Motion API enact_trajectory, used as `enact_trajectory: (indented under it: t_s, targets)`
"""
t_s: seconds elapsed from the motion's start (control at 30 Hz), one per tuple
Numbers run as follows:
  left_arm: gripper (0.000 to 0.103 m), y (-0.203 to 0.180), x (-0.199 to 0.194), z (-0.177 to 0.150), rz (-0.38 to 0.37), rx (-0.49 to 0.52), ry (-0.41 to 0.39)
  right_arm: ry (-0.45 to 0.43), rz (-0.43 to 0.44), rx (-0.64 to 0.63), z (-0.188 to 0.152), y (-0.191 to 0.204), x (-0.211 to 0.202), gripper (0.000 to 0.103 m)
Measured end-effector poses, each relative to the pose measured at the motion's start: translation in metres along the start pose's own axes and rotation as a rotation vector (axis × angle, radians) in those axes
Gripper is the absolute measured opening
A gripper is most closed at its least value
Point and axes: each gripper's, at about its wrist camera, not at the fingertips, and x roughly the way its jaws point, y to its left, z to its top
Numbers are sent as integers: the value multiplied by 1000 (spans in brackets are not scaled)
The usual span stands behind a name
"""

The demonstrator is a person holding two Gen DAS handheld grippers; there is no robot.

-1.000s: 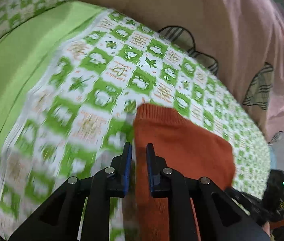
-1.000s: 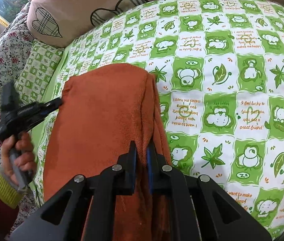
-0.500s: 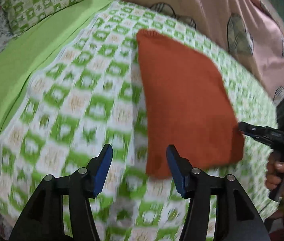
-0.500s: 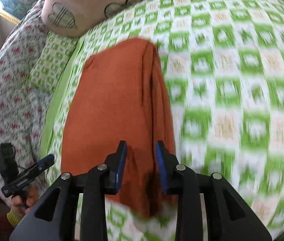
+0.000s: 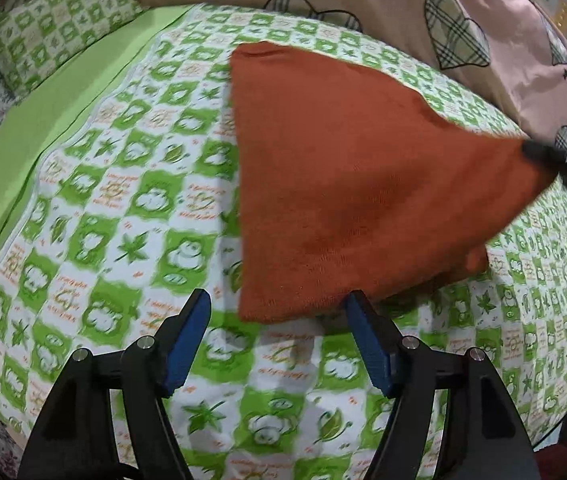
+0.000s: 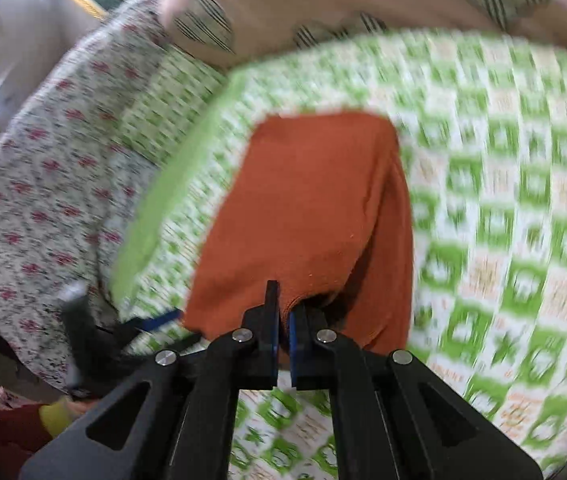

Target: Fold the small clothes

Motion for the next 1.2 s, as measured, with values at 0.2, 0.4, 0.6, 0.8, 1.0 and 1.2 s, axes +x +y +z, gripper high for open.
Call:
enact_trajectory:
  t_s: [0.2,0.4,0.6,0.8,1.0,1.2]
  targets:
    - [70,-8,4,-1,57,45,-4,-36,7,4,14,2,-12,4]
    - [19,13,6,11,72,-47,-26,-31,18,37,6,-10,-17,4]
    - [9,10,4,3,46,-93,-16,71,-192,-76,-21,-21,18,4]
    - [9,12,19,-4,23,-109,41,190,-292,-23,-53,-64,60,4]
    - [9,23,34,-6,-10,-144,78,198,-297,6,-52,-68,64,4]
    - [14,29,12,-6,-68,-89,124,198,-225,100,-53,-76,53,16]
